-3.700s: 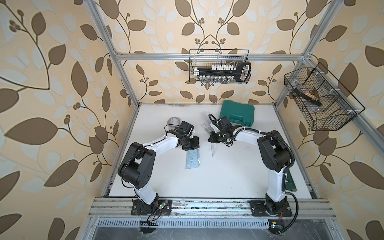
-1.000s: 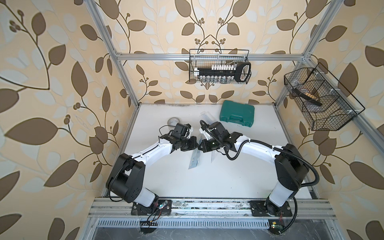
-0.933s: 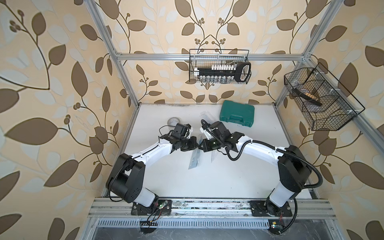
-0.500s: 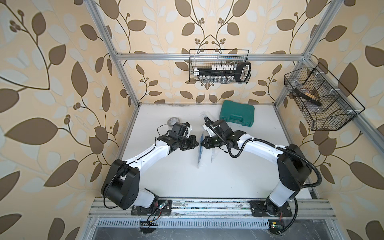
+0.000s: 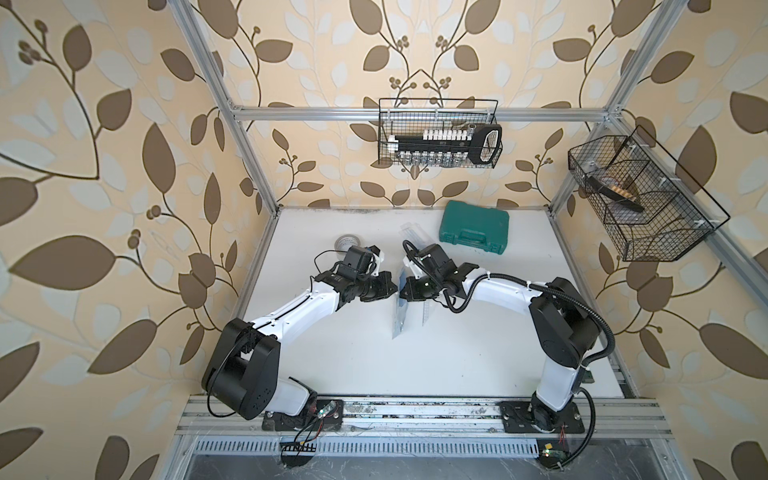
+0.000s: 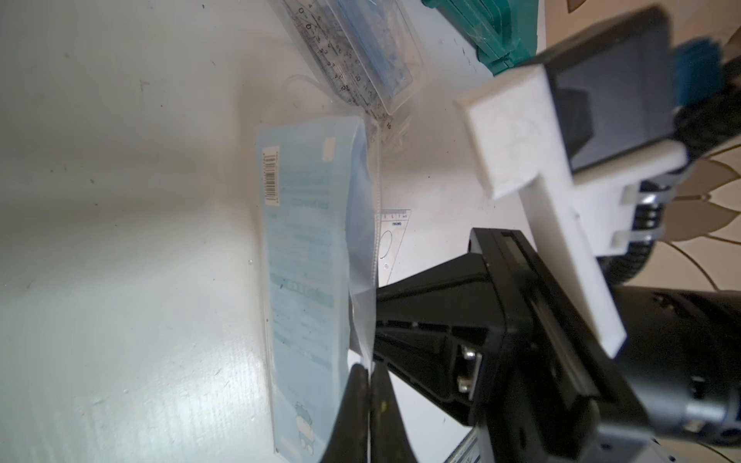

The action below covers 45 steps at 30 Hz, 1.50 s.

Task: Open the ruler set and take out the ruler
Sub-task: Take out the ruler from the ruler set bag.

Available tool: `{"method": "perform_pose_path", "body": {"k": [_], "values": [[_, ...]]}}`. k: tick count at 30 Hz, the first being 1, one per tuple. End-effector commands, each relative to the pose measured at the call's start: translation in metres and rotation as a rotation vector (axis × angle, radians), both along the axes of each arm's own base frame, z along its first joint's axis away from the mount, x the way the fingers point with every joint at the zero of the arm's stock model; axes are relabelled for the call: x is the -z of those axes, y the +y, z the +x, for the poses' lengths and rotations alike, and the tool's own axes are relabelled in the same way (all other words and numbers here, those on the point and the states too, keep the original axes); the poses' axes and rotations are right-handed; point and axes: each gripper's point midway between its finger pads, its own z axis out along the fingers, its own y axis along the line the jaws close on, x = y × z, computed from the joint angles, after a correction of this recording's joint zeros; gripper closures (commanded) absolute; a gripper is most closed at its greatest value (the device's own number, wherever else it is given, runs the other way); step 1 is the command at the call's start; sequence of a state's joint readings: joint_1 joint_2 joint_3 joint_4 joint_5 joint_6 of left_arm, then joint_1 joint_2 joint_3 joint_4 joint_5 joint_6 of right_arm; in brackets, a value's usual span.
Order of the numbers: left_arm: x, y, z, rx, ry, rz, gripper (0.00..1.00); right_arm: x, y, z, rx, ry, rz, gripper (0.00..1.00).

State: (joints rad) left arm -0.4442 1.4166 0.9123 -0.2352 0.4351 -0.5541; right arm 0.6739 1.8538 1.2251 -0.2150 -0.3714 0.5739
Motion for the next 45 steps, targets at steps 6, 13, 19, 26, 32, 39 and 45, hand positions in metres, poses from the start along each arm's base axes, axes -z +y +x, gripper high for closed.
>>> {"method": "perform_pose_path", "body": {"k": [6,13,19,26,32,39,45], "values": [[-0.007,0.003,0.002,-0.011,-0.029,-0.006,1.0,0.0,0.005,0.007,0.011,0.011,0.016,0.89],[-0.003,0.003,0.003,-0.012,-0.022,-0.003,1.0,0.005,-0.002,0.008,0.034,0.027,0.029,0.82],[0.002,0.002,0.003,-0.014,-0.013,-0.002,1.0,0.004,-0.004,0.008,0.04,0.03,0.036,0.79],[0.003,-0.001,0.005,-0.007,-0.009,-0.012,1.0,0.013,-0.001,0.009,0.039,0.062,0.043,0.78],[0.002,-0.002,0.004,-0.001,-0.01,-0.019,1.0,0.021,0.001,0.011,0.045,0.077,0.038,0.79],[0.002,-0.003,0.005,0.001,-0.011,-0.023,1.0,0.025,0.0,0.014,0.054,0.081,0.027,0.8],[0.002,-0.004,0.004,0.006,-0.01,-0.028,1.0,0.024,-0.002,0.017,0.063,0.068,0.011,0.87]]}}
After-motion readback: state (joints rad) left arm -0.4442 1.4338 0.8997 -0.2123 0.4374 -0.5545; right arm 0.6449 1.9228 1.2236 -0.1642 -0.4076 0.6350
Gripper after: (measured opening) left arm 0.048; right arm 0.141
